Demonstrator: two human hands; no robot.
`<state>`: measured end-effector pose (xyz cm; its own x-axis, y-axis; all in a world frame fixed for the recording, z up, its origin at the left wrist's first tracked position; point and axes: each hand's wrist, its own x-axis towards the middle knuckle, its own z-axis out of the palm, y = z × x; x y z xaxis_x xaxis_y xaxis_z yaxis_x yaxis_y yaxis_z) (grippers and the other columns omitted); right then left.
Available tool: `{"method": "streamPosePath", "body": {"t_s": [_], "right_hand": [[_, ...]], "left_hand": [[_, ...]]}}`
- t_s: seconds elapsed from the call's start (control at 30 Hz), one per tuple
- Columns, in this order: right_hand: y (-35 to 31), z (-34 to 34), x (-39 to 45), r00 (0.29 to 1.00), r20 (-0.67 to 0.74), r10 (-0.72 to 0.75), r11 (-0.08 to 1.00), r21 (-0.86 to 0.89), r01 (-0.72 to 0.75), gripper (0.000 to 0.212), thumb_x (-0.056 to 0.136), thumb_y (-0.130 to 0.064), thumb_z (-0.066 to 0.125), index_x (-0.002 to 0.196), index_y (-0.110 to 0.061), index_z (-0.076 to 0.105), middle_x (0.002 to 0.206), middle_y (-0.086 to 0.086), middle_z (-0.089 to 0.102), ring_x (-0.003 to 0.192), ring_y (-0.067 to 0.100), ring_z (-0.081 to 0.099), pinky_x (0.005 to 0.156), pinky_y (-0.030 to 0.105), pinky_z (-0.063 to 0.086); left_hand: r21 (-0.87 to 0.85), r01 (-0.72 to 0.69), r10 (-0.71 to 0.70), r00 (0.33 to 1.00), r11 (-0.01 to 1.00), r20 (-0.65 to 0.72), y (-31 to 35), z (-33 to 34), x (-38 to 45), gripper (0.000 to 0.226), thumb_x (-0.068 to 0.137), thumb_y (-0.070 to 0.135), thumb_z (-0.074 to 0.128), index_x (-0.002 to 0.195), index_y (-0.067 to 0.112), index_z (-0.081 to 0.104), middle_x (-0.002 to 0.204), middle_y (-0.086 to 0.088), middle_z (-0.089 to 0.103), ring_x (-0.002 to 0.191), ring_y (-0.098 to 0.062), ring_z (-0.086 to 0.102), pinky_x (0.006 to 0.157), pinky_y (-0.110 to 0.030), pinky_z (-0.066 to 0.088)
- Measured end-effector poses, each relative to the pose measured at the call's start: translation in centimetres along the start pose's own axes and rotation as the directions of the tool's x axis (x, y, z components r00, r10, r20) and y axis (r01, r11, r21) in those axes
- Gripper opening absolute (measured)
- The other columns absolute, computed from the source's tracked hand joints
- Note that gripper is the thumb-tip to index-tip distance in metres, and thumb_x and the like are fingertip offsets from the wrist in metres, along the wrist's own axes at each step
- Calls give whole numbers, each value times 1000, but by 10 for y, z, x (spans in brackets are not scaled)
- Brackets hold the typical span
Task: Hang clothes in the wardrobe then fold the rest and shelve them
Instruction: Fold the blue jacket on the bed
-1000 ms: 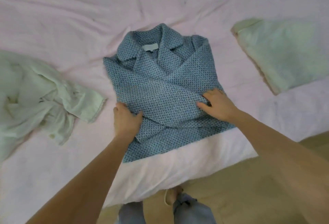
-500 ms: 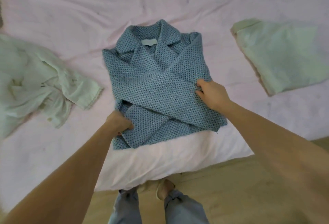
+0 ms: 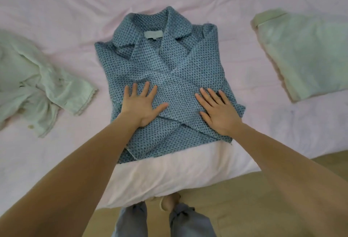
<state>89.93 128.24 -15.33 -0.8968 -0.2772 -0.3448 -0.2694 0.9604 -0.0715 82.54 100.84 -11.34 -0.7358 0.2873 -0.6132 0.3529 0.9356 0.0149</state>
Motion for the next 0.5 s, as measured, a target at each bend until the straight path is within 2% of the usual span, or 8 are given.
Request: {"method": "streamPosePath", "body": {"t_s": [0.1,0.13,0.17,0.27,0.33,0.4,0.43,0.5], "right_hand": [[-11,-20,6,991,-128,-28,999,27,32,52,99,-36,25,136,-11,52,145,10,46,137,27,39,117,43,15],[-13,-29,14,979,-200,-35,998,37,43,48,99,-32,29,131,-9,56,142,12,50,135,28,42,117,44,19],[-14,-40,25,964,-264,-44,997,45,58,44,98,-29,33,129,-9,57,141,13,49,134,29,42,116,46,22],[-21,-74,70,935,-317,-158,981,55,184,51,98,-32,38,143,-10,40,153,13,33,142,30,27,118,46,20],[-26,-83,97,886,-204,-417,908,-53,415,60,99,-40,34,152,-15,22,160,9,15,148,26,11,120,42,9],[-28,-80,117,740,43,-671,728,-151,669,61,100,-41,31,154,-19,13,161,4,6,149,23,4,121,44,9],[-25,-77,127,673,159,-722,651,-175,739,61,101,-40,31,154,-20,11,161,1,4,148,21,3,120,45,12],[-13,-76,145,635,283,-719,613,-172,771,62,102,-41,33,154,-24,4,161,-3,-1,148,18,0,121,43,10]], "left_hand": [[-2,-132,121,913,991,-390,-5,-20,6,52,102,40,31,149,17,30,153,-5,35,141,-30,28,117,-44,14],[15,-170,159,884,985,-440,-14,-25,13,49,101,31,40,147,14,34,150,-6,38,140,-30,29,117,-44,15],[28,-185,179,887,982,-425,-24,-31,22,53,99,31,45,148,14,32,151,-7,36,142,-30,25,118,-44,11],[60,-128,138,961,990,-239,-57,-45,53,79,94,56,44,154,19,10,159,-2,17,148,-27,9,120,-48,0],[164,-77,104,982,983,-161,-68,-50,67,87,90,65,44,154,20,7,158,-1,18,144,-27,21,119,-52,8],[200,-45,76,985,979,-152,-72,-55,73,85,87,63,51,151,18,16,151,-5,28,133,-29,38,112,-50,26],[157,-34,62,983,987,-176,-74,-62,79,81,87,59,56,148,17,22,145,-7,35,128,-29,43,106,-47,33],[56,-58,72,954,997,-290,-79,-80,92,69,85,50,65,137,14,35,131,-9,46,118,-30,49,94,-42,39]]}}
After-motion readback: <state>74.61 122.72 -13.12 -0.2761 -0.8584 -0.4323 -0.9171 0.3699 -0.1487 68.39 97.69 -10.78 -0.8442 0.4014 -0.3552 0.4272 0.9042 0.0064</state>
